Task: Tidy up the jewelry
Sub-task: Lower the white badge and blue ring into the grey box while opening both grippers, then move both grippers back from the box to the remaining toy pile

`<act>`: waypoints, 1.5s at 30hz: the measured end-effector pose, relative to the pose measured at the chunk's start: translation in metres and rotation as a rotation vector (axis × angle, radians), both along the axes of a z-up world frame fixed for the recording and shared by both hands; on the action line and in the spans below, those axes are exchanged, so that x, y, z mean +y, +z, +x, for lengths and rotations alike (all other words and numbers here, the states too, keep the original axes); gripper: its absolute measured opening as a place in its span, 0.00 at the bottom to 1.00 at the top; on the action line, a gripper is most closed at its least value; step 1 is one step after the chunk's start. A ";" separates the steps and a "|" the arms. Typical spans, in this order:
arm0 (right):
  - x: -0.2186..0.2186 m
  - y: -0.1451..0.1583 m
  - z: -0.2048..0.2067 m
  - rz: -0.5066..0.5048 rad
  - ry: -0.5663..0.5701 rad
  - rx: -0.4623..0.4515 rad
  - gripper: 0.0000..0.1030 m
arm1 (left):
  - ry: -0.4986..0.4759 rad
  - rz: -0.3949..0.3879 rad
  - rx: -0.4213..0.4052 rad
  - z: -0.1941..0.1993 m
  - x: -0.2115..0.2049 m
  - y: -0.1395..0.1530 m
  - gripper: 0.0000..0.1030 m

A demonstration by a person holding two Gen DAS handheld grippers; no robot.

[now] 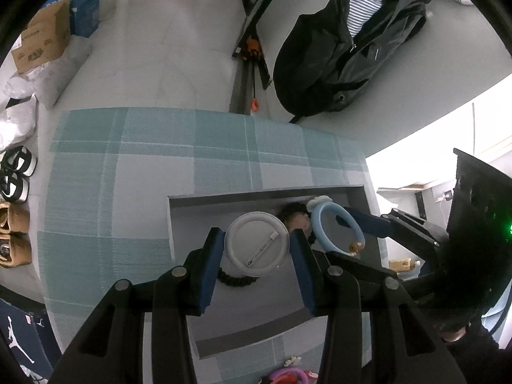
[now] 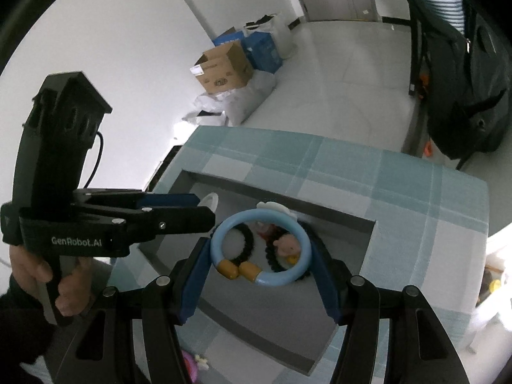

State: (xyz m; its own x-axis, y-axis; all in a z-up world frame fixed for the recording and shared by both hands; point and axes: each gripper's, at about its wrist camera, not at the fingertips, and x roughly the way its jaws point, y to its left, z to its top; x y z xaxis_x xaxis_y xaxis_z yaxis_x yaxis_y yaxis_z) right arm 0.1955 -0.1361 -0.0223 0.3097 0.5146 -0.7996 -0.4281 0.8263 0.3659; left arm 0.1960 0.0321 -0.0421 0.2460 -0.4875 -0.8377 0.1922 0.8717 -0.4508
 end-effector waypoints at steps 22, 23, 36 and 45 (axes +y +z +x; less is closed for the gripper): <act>-0.009 0.020 -0.031 0.004 0.032 -0.136 0.81 | 0.054 0.189 -0.246 -0.030 -0.007 0.036 0.58; -0.011 0.022 -0.033 0.011 0.020 -0.140 0.81 | 0.067 0.230 -0.274 -0.033 -0.008 0.038 0.58; -0.025 0.040 -0.080 0.094 -0.042 -0.181 0.98 | 0.125 0.366 -0.323 -0.076 -0.011 0.037 0.58; -0.009 0.024 -0.122 0.062 -0.016 -0.161 1.00 | 0.187 0.333 -0.248 -0.113 0.004 0.018 0.58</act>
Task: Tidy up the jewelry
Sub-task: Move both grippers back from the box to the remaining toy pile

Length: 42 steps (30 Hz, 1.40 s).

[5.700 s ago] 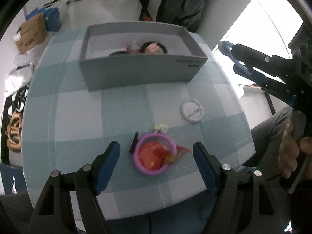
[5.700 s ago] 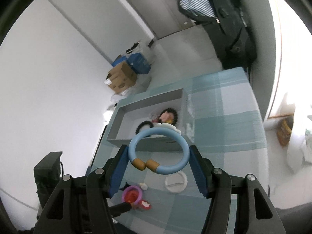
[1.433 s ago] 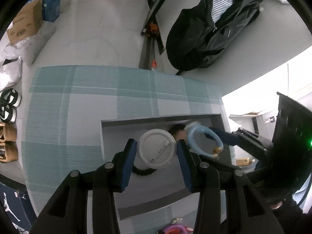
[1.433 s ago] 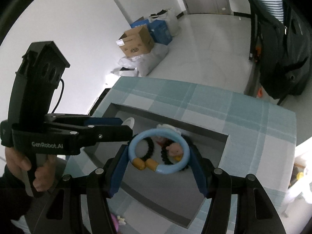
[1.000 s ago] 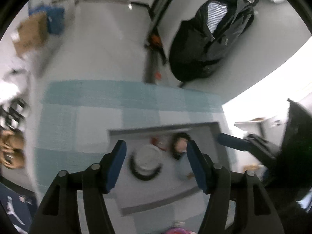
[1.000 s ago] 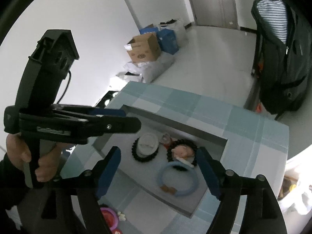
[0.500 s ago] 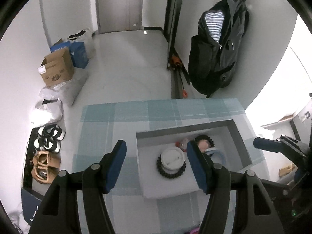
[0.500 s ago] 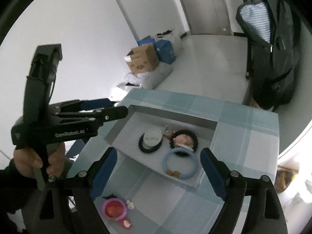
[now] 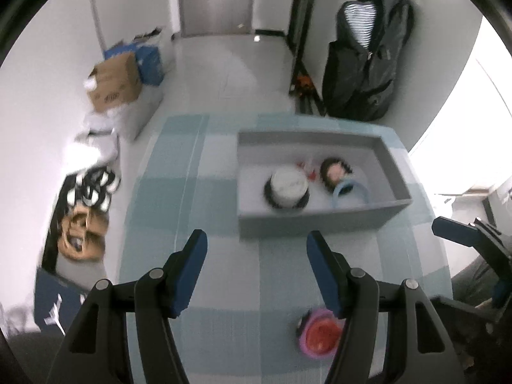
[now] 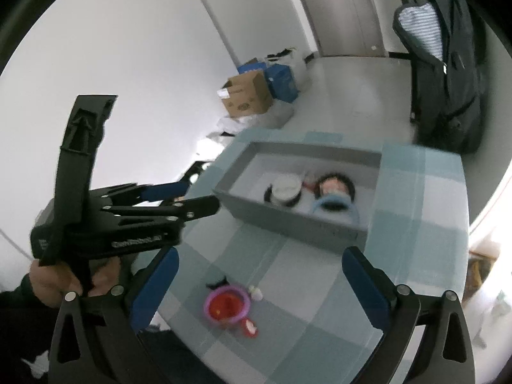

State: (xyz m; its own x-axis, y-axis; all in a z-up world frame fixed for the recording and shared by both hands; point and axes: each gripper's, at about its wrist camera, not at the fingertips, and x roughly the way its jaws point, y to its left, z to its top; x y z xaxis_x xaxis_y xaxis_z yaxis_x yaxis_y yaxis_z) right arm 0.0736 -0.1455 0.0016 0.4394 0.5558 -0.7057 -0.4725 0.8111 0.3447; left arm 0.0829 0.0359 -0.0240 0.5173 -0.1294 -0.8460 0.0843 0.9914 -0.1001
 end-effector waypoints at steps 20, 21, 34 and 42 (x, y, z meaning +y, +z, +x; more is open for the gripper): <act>0.045 -0.052 -0.044 -0.084 0.117 0.088 0.99 | 0.113 -0.116 0.055 -0.015 0.030 -0.019 0.72; 0.046 -0.053 -0.043 -0.090 0.121 0.087 0.98 | 0.117 -0.118 0.056 -0.015 0.031 -0.019 0.72; 0.068 -0.065 -0.042 -0.199 0.146 0.057 0.67 | 0.173 -0.154 0.082 -0.011 0.049 -0.026 0.72; 0.064 -0.064 -0.041 -0.194 0.143 0.044 0.51 | 0.170 -0.147 0.085 -0.011 0.048 -0.027 0.72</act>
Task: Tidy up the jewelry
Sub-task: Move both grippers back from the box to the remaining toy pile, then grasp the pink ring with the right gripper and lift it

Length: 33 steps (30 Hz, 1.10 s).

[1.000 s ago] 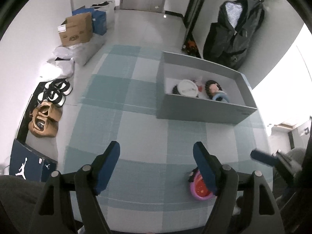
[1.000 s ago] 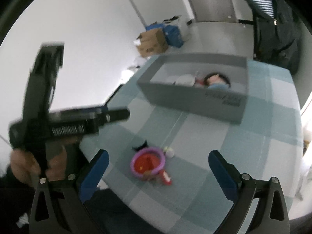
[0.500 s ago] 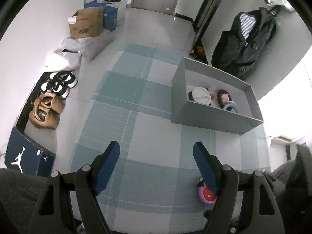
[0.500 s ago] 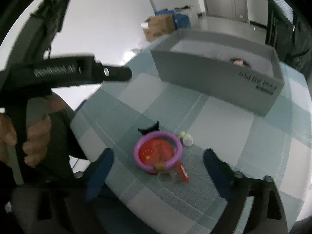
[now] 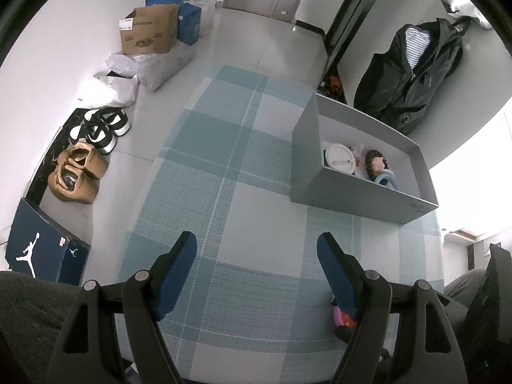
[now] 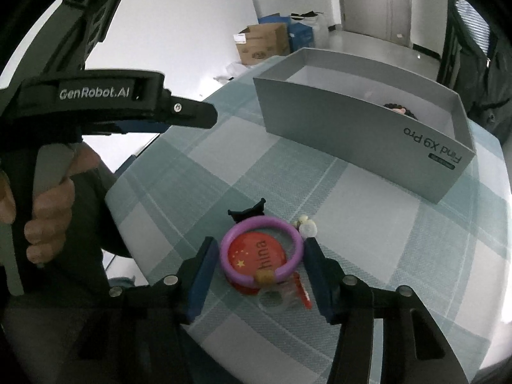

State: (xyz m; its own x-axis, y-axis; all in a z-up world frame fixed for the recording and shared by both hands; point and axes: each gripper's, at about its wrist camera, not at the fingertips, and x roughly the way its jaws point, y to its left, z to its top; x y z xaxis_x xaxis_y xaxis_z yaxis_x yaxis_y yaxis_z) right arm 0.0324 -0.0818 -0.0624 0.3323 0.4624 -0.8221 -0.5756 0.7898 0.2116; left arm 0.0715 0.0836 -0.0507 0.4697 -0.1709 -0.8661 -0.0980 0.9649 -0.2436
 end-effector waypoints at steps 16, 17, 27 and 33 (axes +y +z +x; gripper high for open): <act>-0.038 0.027 0.016 0.205 -0.120 0.010 0.51 | -0.029 -0.032 0.032 0.001 -0.005 -0.007 0.72; -0.045 0.029 0.019 0.216 -0.145 0.014 0.51 | -0.040 -0.037 0.037 0.001 -0.008 -0.008 0.72; -0.097 0.040 0.036 0.269 -0.313 0.004 0.50 | -0.256 -0.023 0.043 -0.007 -0.059 -0.010 0.72; -0.111 0.044 0.036 0.292 -0.333 -0.001 0.50 | -0.344 0.006 0.059 -0.011 -0.088 -0.016 0.71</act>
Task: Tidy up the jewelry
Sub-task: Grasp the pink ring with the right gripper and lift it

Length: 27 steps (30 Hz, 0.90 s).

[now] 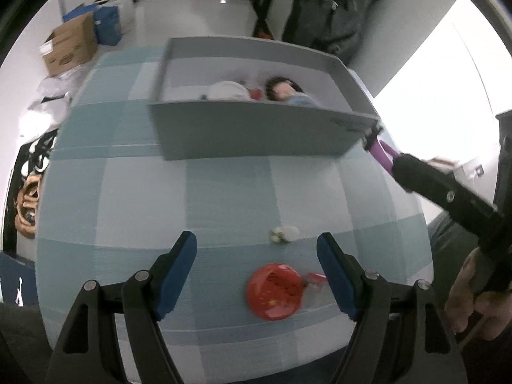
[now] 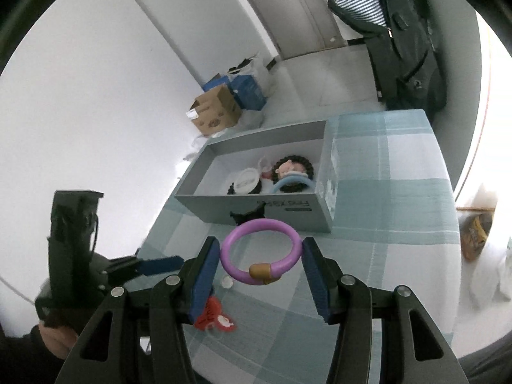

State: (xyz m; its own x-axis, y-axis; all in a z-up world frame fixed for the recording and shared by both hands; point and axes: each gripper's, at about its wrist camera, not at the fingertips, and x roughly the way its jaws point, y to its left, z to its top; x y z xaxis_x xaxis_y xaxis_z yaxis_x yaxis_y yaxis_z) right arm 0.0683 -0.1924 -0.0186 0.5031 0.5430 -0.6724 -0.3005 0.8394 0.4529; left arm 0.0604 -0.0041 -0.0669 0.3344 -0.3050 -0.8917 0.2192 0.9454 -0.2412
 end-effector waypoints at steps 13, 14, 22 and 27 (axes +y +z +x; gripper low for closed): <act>-0.008 0.002 -0.001 0.032 -0.011 -0.004 0.50 | -0.064 0.100 -0.027 -0.003 -0.022 -0.006 0.50; -0.008 0.002 -0.001 0.033 -0.012 -0.004 0.50 | -0.066 0.099 -0.029 -0.004 -0.022 -0.007 0.50; -0.007 0.001 0.001 0.026 -0.013 0.002 0.50 | -0.076 0.122 -0.045 -0.003 -0.022 -0.004 0.20; -0.007 -0.001 0.001 0.024 -0.022 0.014 0.50 | -0.089 0.124 -0.045 -0.001 -0.023 -0.005 0.12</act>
State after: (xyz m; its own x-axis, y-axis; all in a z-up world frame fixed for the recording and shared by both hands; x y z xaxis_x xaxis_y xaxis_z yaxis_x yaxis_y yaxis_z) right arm 0.0697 -0.1997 -0.0195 0.5058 0.5483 -0.6660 -0.2760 0.8343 0.4772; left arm 0.0596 -0.0272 -0.0719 0.3517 -0.2236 -0.9090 0.3118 0.9436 -0.1114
